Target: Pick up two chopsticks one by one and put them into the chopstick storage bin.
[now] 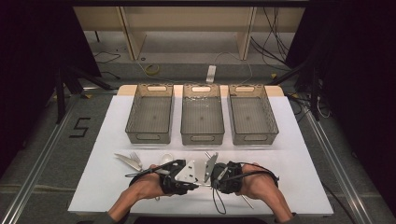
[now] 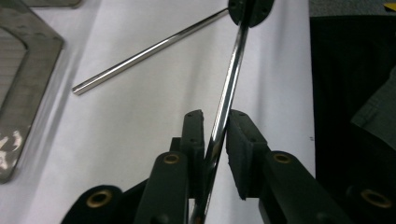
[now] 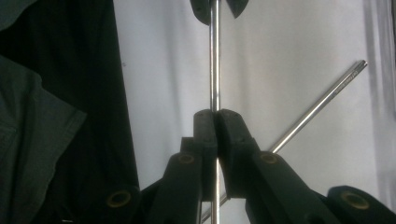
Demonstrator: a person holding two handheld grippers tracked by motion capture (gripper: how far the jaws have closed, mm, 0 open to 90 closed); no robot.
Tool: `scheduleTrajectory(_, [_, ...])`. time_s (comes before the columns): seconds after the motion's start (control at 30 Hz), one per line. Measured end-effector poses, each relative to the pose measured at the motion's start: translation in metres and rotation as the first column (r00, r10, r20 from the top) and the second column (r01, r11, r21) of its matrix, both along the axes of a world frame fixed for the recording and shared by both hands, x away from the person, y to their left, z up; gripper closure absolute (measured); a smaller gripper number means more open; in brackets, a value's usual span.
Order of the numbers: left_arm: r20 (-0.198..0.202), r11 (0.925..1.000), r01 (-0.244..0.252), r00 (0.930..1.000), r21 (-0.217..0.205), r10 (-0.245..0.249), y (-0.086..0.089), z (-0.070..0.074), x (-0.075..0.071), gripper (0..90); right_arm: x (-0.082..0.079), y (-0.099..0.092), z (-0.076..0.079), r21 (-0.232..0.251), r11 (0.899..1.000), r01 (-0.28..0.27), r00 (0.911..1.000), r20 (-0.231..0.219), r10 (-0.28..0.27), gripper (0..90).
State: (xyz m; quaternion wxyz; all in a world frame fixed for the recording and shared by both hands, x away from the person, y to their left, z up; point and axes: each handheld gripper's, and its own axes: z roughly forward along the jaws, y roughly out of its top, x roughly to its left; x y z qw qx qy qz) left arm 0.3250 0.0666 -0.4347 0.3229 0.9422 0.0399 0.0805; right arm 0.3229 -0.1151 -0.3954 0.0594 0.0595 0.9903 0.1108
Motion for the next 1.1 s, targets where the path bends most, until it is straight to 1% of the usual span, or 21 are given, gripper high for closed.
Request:
scheduleTrajectory(0.07, [0.003,0.9995,0.030,0.9995,0.011,-0.030,0.000,0.000,-0.002,79.8,0.000,-0.001,-0.001,-0.002,1.000,-0.028,0.9996,-0.002,0.028,86.2])
scheduleTrajectory(0.1, [0.009,0.9989,0.044,0.9990,0.016,-0.044,0.000,0.000,-0.002,80.8,0.000,-0.002,-0.001,0.010,1.000,-0.025,0.9997,-0.006,0.025,86.0])
scheduleTrajectory(0.2, [-0.004,0.9971,0.073,0.9973,0.021,-0.073,-0.001,-0.002,-0.005,83.5,0.000,-0.005,0.000,0.024,0.999,-0.037,0.9992,-0.012,0.038,85.1])
scheduleTrajectory(0.27, [-0.008,0.9974,0.071,0.9974,0.009,-0.071,-0.001,-0.001,-0.005,84.0,0.001,-0.007,0.002,0.042,0.999,-0.034,0.9993,-0.014,0.035,84.3])
scheduleTrajectory(0.3, [-0.007,0.9977,0.068,0.9977,0.006,-0.068,0.000,0.000,-0.005,84.0,0.004,-0.011,0.005,0.064,0.998,-0.013,0.9999,-0.010,0.014,81.7])
scheduleTrajectory(0.33, [-0.004,0.9978,0.064,0.9979,0.017,-0.064,0.001,0.001,-0.004,84.0,0.004,-0.011,0.005,0.064,0.998,-0.013,0.9999,-0.010,0.014,81.7])
scheduleTrajectory(0.37, [-0.003,0.9986,0.051,0.9987,0.016,-0.051,0.002,0.001,-0.003,84.1,0.005,-0.014,0.008,0.082,0.997,0.007,1.0000,-0.004,-0.007,76.0])
scheduleTrajectory(0.4, [0.000,0.9993,0.034,0.9994,0.015,-0.034,0.003,0.001,-0.002,84.1,0.006,-0.018,0.013,0.127,0.990,0.054,0.9984,0.008,-0.056,69.7])
scheduleTrajectory(0.43, [-0.001,0.9997,0.019,0.9998,0.018,-0.019,0.004,0.001,-0.001,84.1,0.006,-0.021,0.017,0.152,0.987,0.056,0.9976,0.031,-0.061,66.3])
scheduleTrajectory(0.5, [-0.004,0.9997,-0.015,0.9999,0.020,0.016,0.005,0.001,0.002,84.1,0.007,-0.027,0.025,0.222,0.971,0.090,0.9931,0.054,-0.105,60.5])
scheduleTrajectory(0.53, [-0.020,0.9992,-0.033,0.9992,0.023,0.033,0.005,0.001,0.004,84.1,0.007,-0.027,0.025,0.222,0.971,0.090,0.9931,0.054,-0.105,60.5])
scheduleTrajectory(0.63, [-0.043,0.9965,-0.083,0.9956,0.009,0.083,0.008,0.001,0.008,84.1,0.010,-0.036,0.033,0.301,0.940,0.160,0.9795,0.069,-0.189,51.5])
scheduleTrajectory(0.67, [-0.043,0.9949,-0.101,0.9940,0.006,0.101,0.008,0.002,0.010,84.1,0.011,-0.042,0.035,0.342,0.917,0.205,0.9684,0.065,-0.241,47.8])
scheduleTrajectory(0.7, [-0.047,0.9925,-0.122,0.9915,0.000,0.122,0.010,0.003,0.011,84.1,0.011,-0.042,0.035,0.342,0.917,0.205,0.9684,0.065,-0.241,47.8])
scheduleTrajectory(0.77, [-0.059,0.9864,-0.163,0.9851,-0.021,0.162,0.013,0.005,0.014,84.1,0.014,-0.048,0.035,0.369,0.893,0.257,0.9560,0.039,-0.291,43.5])
scheduleTrajectory(0.87, [-0.056,0.9764,-0.214,0.9757,-0.031,0.212,0.017,0.008,0.017,84.1,0.015,-0.053,0.032,0.377,0.876,0.301,0.9413,0.029,-0.336,38.1])
scheduleTrajectory(0.93, [-0.054,0.9690,-0.244,0.9687,-0.038,0.242,0.020,0.010,0.020,84.1,0.015,-0.057,0.029,0.385,0.860,0.335,0.9287,0.020,-0.370,36.9])
scheduleTrajectory(1.0, [-0.042,0.9628,-0.267,0.9631,-0.039,0.266,0.023,0.012,0.021,84.1,0.015,-0.060,0.027,0.393,0.853,0.343,0.9242,0.020,-0.381,36.9])
scheduleTrajectory(1.03, [-0.049,0.9575,-0.284,0.9583,-0.051,0.282,0.024,0.012,0.021,84.2,0.014,-0.062,0.025,0.401,0.851,0.339,0.9251,0.022,-0.379,37.1])
scheduleTrajectory(1.07, [-0.046,0.9551,-0.291,0.9563,-0.055,0.289,0.027,0.014,0.022,84.1,0.013,-0.064,0.023,0.406,0.847,0.343,0.9241,0.016,-0.382,37.1])
scheduleTrajectory(1.1, [-0.048,0.9501,-0.306,0.9516,-0.061,0.303,0.028,0.015,0.024,84.2,0.013,-0.067,0.019,0.407,0.843,0.352,0.9205,0.014,-0.391,37.1])
